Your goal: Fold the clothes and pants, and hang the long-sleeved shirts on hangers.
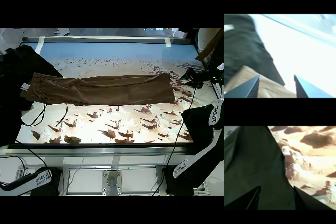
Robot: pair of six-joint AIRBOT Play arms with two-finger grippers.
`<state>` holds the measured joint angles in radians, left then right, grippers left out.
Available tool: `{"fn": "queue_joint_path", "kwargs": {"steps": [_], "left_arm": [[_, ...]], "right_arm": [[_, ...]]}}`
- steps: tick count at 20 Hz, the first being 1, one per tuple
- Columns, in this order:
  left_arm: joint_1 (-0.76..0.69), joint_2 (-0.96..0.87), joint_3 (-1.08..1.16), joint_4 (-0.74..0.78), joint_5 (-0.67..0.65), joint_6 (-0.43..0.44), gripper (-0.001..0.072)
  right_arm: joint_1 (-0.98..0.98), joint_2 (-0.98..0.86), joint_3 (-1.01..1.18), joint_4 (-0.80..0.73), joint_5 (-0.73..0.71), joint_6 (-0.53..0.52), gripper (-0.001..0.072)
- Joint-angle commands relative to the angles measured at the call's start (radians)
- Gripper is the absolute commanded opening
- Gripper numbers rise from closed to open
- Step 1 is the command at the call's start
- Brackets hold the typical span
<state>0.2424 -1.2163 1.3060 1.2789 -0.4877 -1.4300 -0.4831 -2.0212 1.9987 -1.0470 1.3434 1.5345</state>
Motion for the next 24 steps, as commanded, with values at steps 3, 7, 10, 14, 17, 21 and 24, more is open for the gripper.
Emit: {"fn": "queue_joint_path", "kwargs": {"steps": [3,7,10,14,17,21,24], "left_arm": [[-0.198,0.034,0.000,0.004,-0.190,0.142,0.0492],[-0.298,0.034,0.000,0.004,-0.191,0.227,0.0491],[-0.338,0.034,0.000,0.004,-0.191,0.227,0.0491],[-0.349,0.021,0.000,-0.001,-0.191,0.225,0.0489],[-0.358,-0.014,-0.001,-0.008,-0.192,0.226,0.0489],[-0.422,-0.092,-0.001,-0.008,-0.191,0.226,0.0458],[-0.484,-0.149,-0.001,-0.008,-0.189,0.226,0.0039]], "right_arm": [[-0.015,-0.102,0.005,0.127,0.032,-0.109,0.0487],[-0.015,-0.170,0.005,0.150,0.026,-0.143,0.0487],[-0.014,-0.195,0.005,0.166,0.025,-0.159,0.0487],[-0.010,-0.202,0.005,0.215,0.027,-0.180,0.0485],[0.017,-0.203,0.005,0.213,0.029,-0.185,0.0472],[0.071,-0.203,0.006,0.222,0.029,-0.206,0.0296],[0.088,-0.197,0.037,0.280,0.029,-0.212,0.0014]]}}
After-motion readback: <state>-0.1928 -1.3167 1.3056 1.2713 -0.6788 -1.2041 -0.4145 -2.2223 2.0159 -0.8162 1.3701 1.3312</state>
